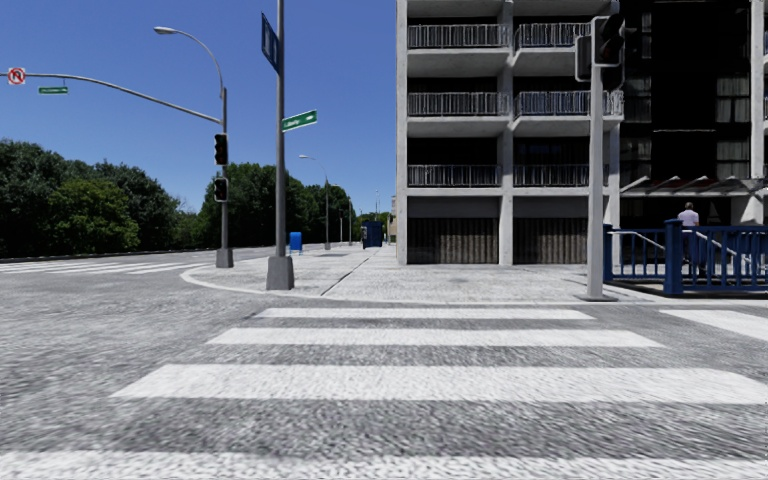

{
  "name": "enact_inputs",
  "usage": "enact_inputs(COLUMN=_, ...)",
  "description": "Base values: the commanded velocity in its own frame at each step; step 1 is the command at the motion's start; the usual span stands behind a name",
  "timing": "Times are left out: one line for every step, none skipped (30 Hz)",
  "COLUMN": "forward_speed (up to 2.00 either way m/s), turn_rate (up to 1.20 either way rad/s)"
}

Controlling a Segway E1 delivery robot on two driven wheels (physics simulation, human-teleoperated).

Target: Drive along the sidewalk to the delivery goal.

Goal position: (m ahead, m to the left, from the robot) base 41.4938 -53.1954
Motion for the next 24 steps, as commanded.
enact_inputs(forward_speed=1.44, turn_rate=0.00)
enact_inputs(forward_speed=1.44, turn_rate=0.00)
enact_inputs(forward_speed=1.44, turn_rate=0.00)
enact_inputs(forward_speed=1.44, turn_rate=0.00)
enact_inputs(forward_speed=1.44, turn_rate=0.00)
enact_inputs(forward_speed=1.44, turn_rate=0.00)
enact_inputs(forward_speed=1.44, turn_rate=0.00)
enact_inputs(forward_speed=1.44, turn_rate=0.00)
enact_inputs(forward_speed=1.44, turn_rate=0.00)
enact_inputs(forward_speed=1.44, turn_rate=0.00)
enact_inputs(forward_speed=1.44, turn_rate=0.00)
enact_inputs(forward_speed=1.44, turn_rate=0.00)
enact_inputs(forward_speed=1.44, turn_rate=0.00)
enact_inputs(forward_speed=1.44, turn_rate=0.00)
enact_inputs(forward_speed=1.44, turn_rate=0.00)
enact_inputs(forward_speed=1.44, turn_rate=0.00)
enact_inputs(forward_speed=1.44, turn_rate=0.00)
enact_inputs(forward_speed=1.44, turn_rate=0.00)
enact_inputs(forward_speed=1.44, turn_rate=0.00)
enact_inputs(forward_speed=1.44, turn_rate=0.00)
enact_inputs(forward_speed=1.44, turn_rate=0.00)
enact_inputs(forward_speed=1.44, turn_rate=0.00)
enact_inputs(forward_speed=1.44, turn_rate=0.00)
enact_inputs(forward_speed=1.44, turn_rate=0.00)
